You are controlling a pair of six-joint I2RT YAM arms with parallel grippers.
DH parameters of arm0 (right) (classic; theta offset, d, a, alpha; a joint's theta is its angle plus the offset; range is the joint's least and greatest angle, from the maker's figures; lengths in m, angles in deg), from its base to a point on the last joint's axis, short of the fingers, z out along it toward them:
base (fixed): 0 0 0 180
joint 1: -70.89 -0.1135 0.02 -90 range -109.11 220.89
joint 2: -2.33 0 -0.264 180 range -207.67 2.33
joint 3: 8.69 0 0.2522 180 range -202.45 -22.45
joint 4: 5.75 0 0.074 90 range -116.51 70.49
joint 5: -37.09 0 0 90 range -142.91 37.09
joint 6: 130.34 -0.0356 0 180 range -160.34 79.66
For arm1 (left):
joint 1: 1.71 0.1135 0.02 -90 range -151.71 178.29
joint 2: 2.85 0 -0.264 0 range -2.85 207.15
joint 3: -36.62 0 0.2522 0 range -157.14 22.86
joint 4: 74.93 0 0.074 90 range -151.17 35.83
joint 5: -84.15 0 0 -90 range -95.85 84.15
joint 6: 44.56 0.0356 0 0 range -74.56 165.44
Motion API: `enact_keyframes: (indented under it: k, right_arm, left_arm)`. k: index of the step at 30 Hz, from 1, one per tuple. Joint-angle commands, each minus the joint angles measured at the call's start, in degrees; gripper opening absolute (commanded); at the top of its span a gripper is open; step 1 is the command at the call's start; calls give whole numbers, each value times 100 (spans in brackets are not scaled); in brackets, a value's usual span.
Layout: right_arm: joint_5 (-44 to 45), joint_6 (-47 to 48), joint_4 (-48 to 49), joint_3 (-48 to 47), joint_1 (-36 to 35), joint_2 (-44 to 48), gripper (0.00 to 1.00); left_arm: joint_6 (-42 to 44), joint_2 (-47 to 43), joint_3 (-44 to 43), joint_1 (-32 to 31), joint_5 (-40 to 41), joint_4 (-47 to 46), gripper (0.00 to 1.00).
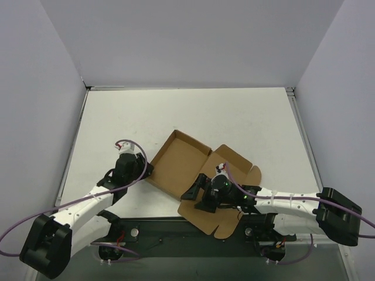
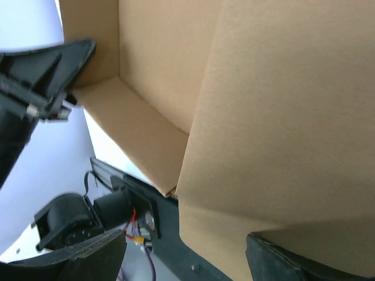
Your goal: Fold the paper box
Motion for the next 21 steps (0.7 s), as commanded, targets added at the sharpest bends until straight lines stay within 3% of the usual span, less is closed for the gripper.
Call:
enact_keyframes:
  k: [1, 4, 8, 11, 17, 21]
  right_arm:
    - [552, 637, -98, 125, 697, -167, 84]
    - [604, 1181, -247, -59, 1015, -88, 84]
    - [1131, 2069, -1307, -673, 1155, -27, 84]
    - [1343, 2790, -1547, -964, 1453, -132, 84]
    - [956, 4124, -1601, -1457, 2446, -817, 84]
    - [667, 5092, -1864, -2211, 2528, -1168, 83]
  left_arm:
    - [-79, -357, 77, -37, -395, 304, 45]
    - [-18, -577, 7, -37, -606, 542, 47]
    - [167, -858, -248, -37, -887, 920, 60]
    - [220, -946, -450, -37, -1099, 1140, 68]
    - [465, -955, -828, -28, -977, 1553, 80]
    - [694, -990, -1065, -11, -651, 2071, 84]
